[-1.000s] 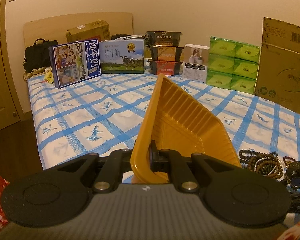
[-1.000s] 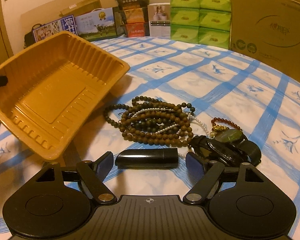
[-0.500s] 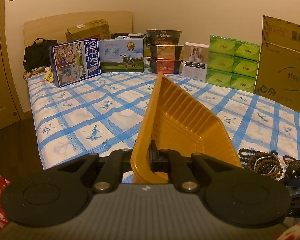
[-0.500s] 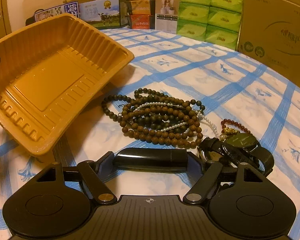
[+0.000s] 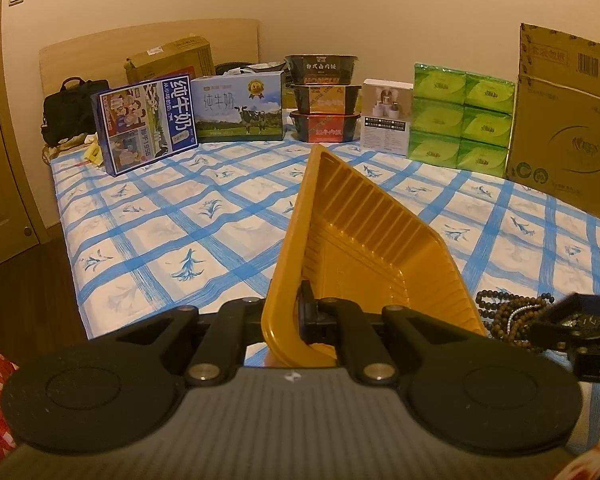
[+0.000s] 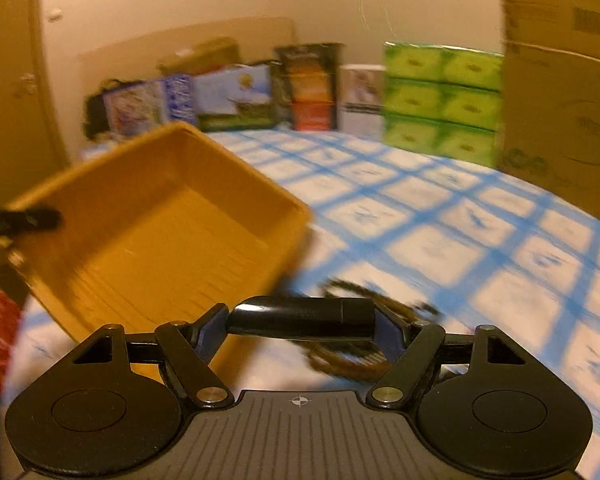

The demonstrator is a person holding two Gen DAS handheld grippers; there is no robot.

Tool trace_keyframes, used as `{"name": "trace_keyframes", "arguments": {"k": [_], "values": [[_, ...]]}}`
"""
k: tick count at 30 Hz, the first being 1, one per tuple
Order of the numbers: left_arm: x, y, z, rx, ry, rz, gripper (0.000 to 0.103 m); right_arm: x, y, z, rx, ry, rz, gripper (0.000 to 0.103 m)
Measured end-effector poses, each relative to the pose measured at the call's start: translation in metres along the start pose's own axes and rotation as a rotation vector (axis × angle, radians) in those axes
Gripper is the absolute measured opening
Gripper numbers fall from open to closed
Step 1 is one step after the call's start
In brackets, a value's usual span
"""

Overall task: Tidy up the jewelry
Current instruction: 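Carry the black case into the held tray and open the right tool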

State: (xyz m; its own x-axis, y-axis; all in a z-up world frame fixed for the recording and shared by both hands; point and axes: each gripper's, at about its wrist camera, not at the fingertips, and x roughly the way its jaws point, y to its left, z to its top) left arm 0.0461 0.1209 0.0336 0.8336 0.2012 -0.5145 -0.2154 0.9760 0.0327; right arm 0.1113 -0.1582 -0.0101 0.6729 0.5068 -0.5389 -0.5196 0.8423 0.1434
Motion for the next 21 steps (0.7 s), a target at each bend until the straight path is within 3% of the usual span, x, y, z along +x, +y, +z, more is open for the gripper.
{"name": "trace_keyframes", "arguments": {"k": [6, 16, 18, 21], "values": [[0.000, 0.000, 0.000, 0.001, 0.000, -0.001, 0.006, 0.025, 0.028, 0.006, -0.066, 0.037, 0.114, 0.076], [0.000, 0.001, 0.000, -0.002, 0.001, -0.002, 0.006, 0.045, 0.039, 0.004, -0.030, 0.070, 0.245, 0.077], [0.000, 0.000, 0.000, 0.001, 0.002, -0.004, 0.006, 0.041, 0.036, 0.005, -0.007, 0.051, 0.246, 0.083], [0.000, 0.000, -0.001, 0.002, 0.008, -0.005, 0.006, 0.028, 0.030, 0.007, 0.012, 0.016, 0.202, 0.084]]}}
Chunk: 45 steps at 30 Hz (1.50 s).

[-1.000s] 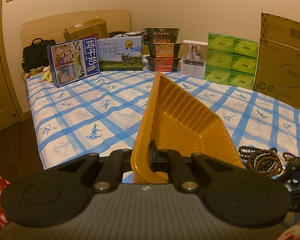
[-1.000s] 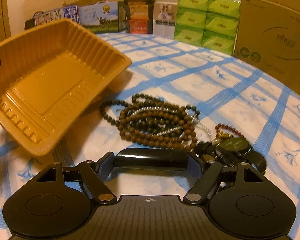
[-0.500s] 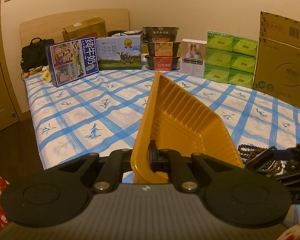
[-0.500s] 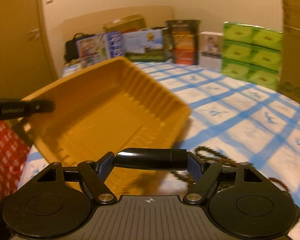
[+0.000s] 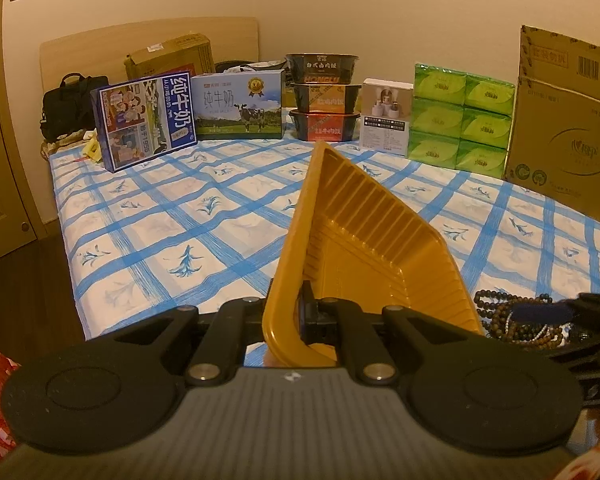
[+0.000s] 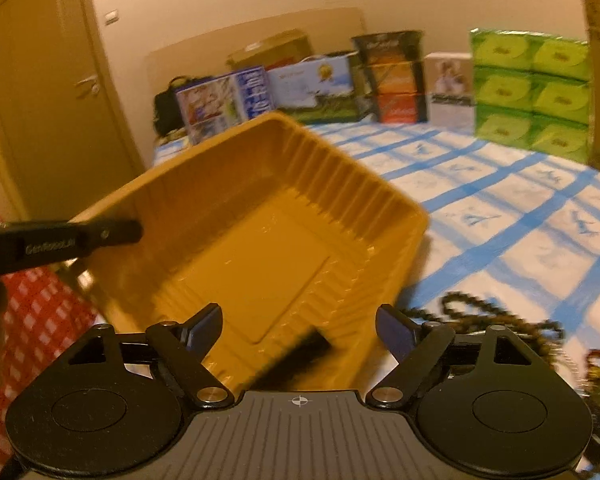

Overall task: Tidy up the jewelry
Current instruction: 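Carry the black case into the held tray and open the right tool, then reach the right tool to the black watch and grasp its strap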

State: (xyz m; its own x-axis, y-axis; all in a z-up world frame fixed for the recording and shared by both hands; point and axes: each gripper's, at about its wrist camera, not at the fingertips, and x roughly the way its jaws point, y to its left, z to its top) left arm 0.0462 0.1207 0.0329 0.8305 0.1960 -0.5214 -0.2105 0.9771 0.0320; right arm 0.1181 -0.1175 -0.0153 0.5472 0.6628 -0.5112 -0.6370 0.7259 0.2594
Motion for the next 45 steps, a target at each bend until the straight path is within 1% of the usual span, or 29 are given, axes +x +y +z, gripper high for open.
{"name": "trace_keyframes", "arguments": {"k": [5, 7, 9, 12, 14, 16, 19, 22, 24, 26, 28, 30, 35, 38, 40, 42, 43, 44, 45], "values": [[0.000, -0.002, -0.001, 0.002, 0.004, 0.000, 0.006, -0.036, -0.018, -0.011, 0.001, -0.037, -0.140, 0.084], [0.000, -0.002, -0.001, 0.002, 0.005, -0.001, 0.006, -0.051, -0.031, -0.021, 0.004, -0.033, -0.217, 0.084], [0.000, -0.002, -0.001, 0.000, 0.003, 0.000, 0.006, -0.067, -0.048, -0.034, 0.029, -0.021, -0.312, 0.084], [0.000, -0.002, 0.000, 0.002, 0.004, 0.001, 0.006, -0.084, -0.072, -0.050, 0.069, -0.003, -0.428, 0.084], [0.000, -0.001, 0.000, -0.002, 0.004, 0.001, 0.006, -0.091, -0.084, -0.056, 0.090, 0.011, -0.476, 0.084], [0.001, -0.002, -0.001, -0.002, 0.006, 0.001, 0.006, -0.097, -0.094, -0.061, 0.105, 0.014, -0.501, 0.083], [0.000, -0.002, -0.002, -0.002, 0.009, 0.003, 0.006, -0.101, -0.101, -0.062, 0.111, 0.008, -0.514, 0.083], [0.000, -0.001, -0.001, -0.002, 0.010, 0.003, 0.006, -0.099, -0.101, -0.060, 0.087, 0.002, -0.502, 0.081], [0.000, -0.001, -0.001, -0.002, 0.010, 0.005, 0.006, -0.099, -0.098, -0.060, 0.085, -0.008, -0.472, 0.067], [0.000, -0.001, -0.001, -0.005, 0.011, 0.005, 0.006, -0.095, -0.096, -0.058, 0.072, -0.008, -0.446, 0.062], [0.000, -0.001, -0.001, -0.005, 0.011, 0.005, 0.006, -0.089, -0.094, -0.057, 0.051, 0.014, -0.421, 0.060], [0.000, 0.000, -0.001, -0.003, 0.011, 0.004, 0.006, -0.082, -0.093, -0.056, 0.026, 0.044, -0.414, 0.059], [0.001, -0.001, -0.001, -0.005, 0.011, 0.004, 0.006, -0.062, -0.094, -0.061, -0.084, 0.125, -0.453, 0.059], [0.000, 0.000, -0.001, -0.008, 0.013, 0.005, 0.006, -0.054, -0.099, -0.065, -0.112, 0.173, -0.456, 0.059], [0.001, 0.000, -0.001, -0.007, 0.014, 0.005, 0.006, -0.054, -0.101, -0.067, -0.106, 0.179, -0.459, 0.051], [0.000, 0.001, -0.001, -0.007, 0.013, 0.005, 0.006, -0.060, -0.100, -0.067, -0.104, 0.173, -0.463, 0.025], [0.000, 0.000, -0.001, -0.008, 0.013, 0.006, 0.006, -0.062, -0.099, -0.067, -0.100, 0.171, -0.461, 0.020], [0.000, 0.001, -0.001, -0.009, 0.014, 0.006, 0.006, -0.064, -0.098, -0.065, -0.101, 0.170, -0.458, 0.017], [0.000, 0.001, -0.001, -0.010, 0.014, 0.005, 0.006, -0.065, -0.096, -0.065, -0.102, 0.172, -0.456, 0.016]]}}
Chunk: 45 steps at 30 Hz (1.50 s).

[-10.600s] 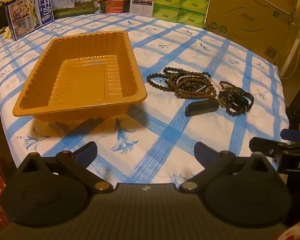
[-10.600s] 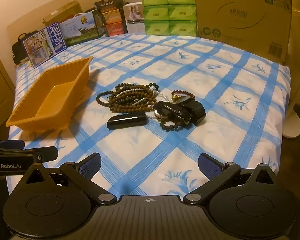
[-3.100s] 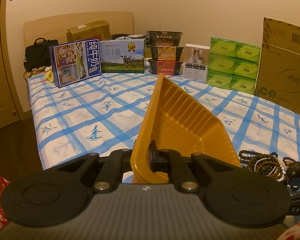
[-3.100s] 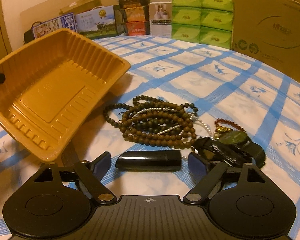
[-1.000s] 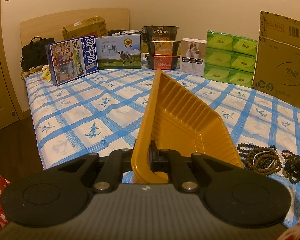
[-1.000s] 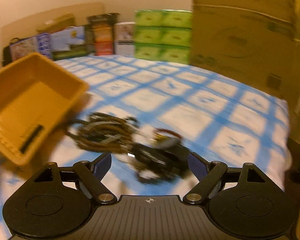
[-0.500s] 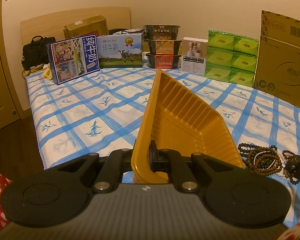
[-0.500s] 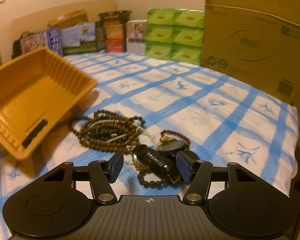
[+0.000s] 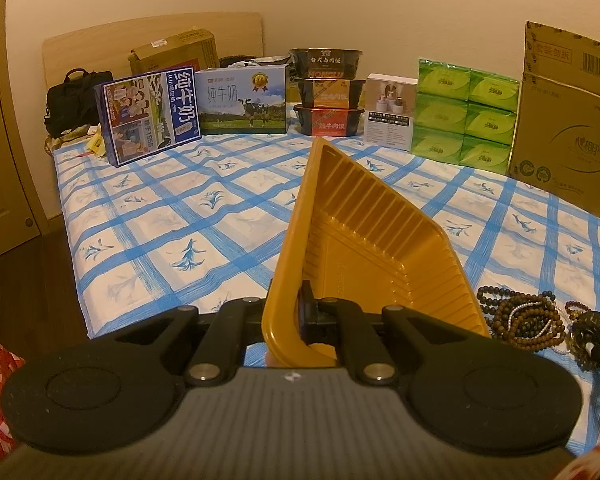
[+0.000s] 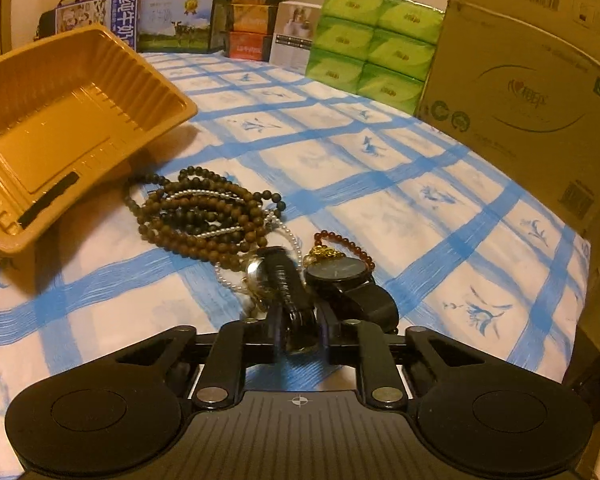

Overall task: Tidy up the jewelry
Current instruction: 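Reach the right tool to the black watch and grasp its strap, then carry the black watch into the tray and release it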

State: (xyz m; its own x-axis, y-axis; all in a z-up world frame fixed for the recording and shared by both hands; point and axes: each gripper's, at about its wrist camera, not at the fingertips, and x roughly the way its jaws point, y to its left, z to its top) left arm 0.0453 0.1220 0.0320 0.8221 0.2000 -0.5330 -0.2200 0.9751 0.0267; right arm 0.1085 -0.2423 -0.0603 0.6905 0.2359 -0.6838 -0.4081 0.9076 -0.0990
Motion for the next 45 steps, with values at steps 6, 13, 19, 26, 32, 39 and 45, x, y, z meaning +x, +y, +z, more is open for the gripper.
{"name": "trace_keyframes", "arguments": {"k": [6, 13, 19, 26, 32, 39, 45], "values": [[0.000, 0.000, -0.001, 0.002, 0.001, -0.001, 0.006, -0.012, 0.001, 0.003, 0.081, -0.005, 0.047, 0.016], [0.000, 0.000, -0.001, 0.002, 0.001, -0.001, 0.006, -0.026, -0.013, 0.010, 0.317, -0.007, 0.189, 0.015], [0.000, 0.000, -0.001, 0.005, 0.001, -0.002, 0.006, -0.034, -0.009, 0.017, 0.347, -0.021, 0.261, 0.015], [0.000, -0.001, 0.000, 0.002, 0.001, -0.001, 0.006, -0.039, 0.011, 0.036, 0.275, -0.080, 0.278, 0.015], [0.000, -0.001, -0.001, 0.003, 0.000, -0.003, 0.006, -0.035, 0.039, 0.070, 0.230, -0.138, 0.368, 0.015], [0.000, -0.002, -0.002, 0.001, 0.000, -0.005, 0.006, -0.006, 0.089, 0.098, 0.168, -0.120, 0.491, 0.015], [-0.001, -0.003, -0.002, 0.002, 0.000, -0.006, 0.006, 0.011, 0.112, 0.099, 0.145, -0.092, 0.558, 0.015]]}}
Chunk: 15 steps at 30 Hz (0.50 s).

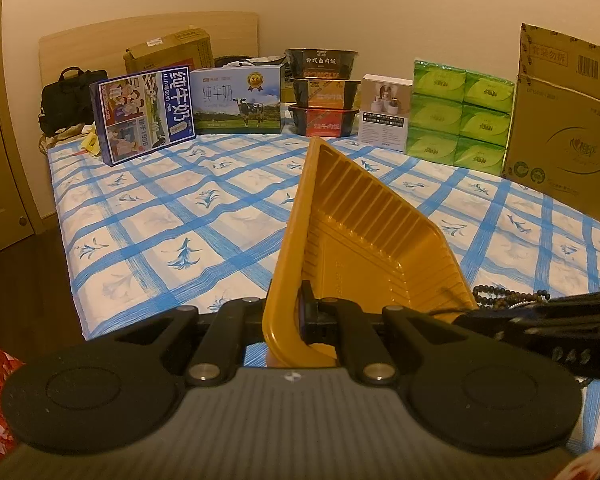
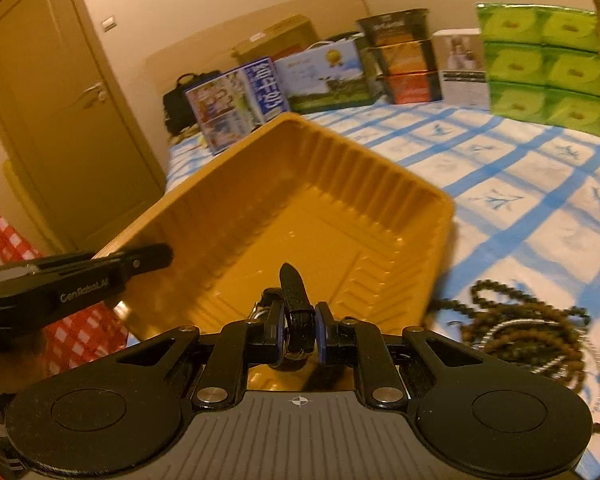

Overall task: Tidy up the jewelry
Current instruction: 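Carry the black watch into the tray and release it, then grasp the dark bead bracelet with the right tool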

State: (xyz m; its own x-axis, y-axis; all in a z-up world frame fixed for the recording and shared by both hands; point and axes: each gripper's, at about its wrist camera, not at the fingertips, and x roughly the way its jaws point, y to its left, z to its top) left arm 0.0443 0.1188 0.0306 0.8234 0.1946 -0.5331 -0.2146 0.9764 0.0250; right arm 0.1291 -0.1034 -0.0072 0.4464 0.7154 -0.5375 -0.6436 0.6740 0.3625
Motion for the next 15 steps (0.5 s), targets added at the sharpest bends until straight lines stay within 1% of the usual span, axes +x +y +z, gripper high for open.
{"name": "trace_keyframes", "arguments": {"k": [2, 4, 5, 6, 7, 8, 9, 10, 13, 15], "values": [[0.000, 0.000, 0.000, -0.003, 0.002, 0.000, 0.006, 0.003, 0.002, -0.001, -0.013, 0.003, 0.022, 0.016], [0.000, -0.002, -0.001, -0.005, 0.000, -0.002, 0.006, 0.003, 0.002, -0.002, -0.019, -0.002, 0.012, 0.019], [0.001, -0.005, -0.001, -0.006, 0.003, -0.001, 0.006, -0.001, 0.002, -0.003, -0.015, -0.011, 0.000, 0.027], [0.000, -0.007, -0.001, -0.004, 0.001, -0.003, 0.006, -0.004, -0.001, -0.003, -0.010, -0.024, -0.018, 0.037], [0.001, -0.009, -0.001, -0.002, 0.002, -0.002, 0.006, -0.009, -0.004, -0.004, -0.004, -0.038, -0.037, 0.042], [0.001, -0.009, 0.000, -0.005, 0.002, -0.003, 0.006, -0.014, -0.007, -0.004, 0.001, -0.050, -0.058, 0.050], [0.001, -0.009, 0.000, -0.004, 0.002, -0.003, 0.006, -0.021, -0.012, -0.007, 0.005, -0.062, -0.088, 0.053], [0.001, -0.011, 0.000, -0.003, 0.003, -0.002, 0.006, -0.028, -0.017, -0.009, 0.007, -0.070, -0.119, 0.054], [0.001, -0.011, 0.000, -0.003, 0.002, -0.004, 0.006, -0.052, -0.037, -0.025, 0.010, -0.083, -0.261, 0.056], [0.002, -0.010, 0.000, 0.001, 0.001, -0.002, 0.006, -0.068, -0.053, -0.039, 0.017, -0.072, -0.354, 0.056]]}}
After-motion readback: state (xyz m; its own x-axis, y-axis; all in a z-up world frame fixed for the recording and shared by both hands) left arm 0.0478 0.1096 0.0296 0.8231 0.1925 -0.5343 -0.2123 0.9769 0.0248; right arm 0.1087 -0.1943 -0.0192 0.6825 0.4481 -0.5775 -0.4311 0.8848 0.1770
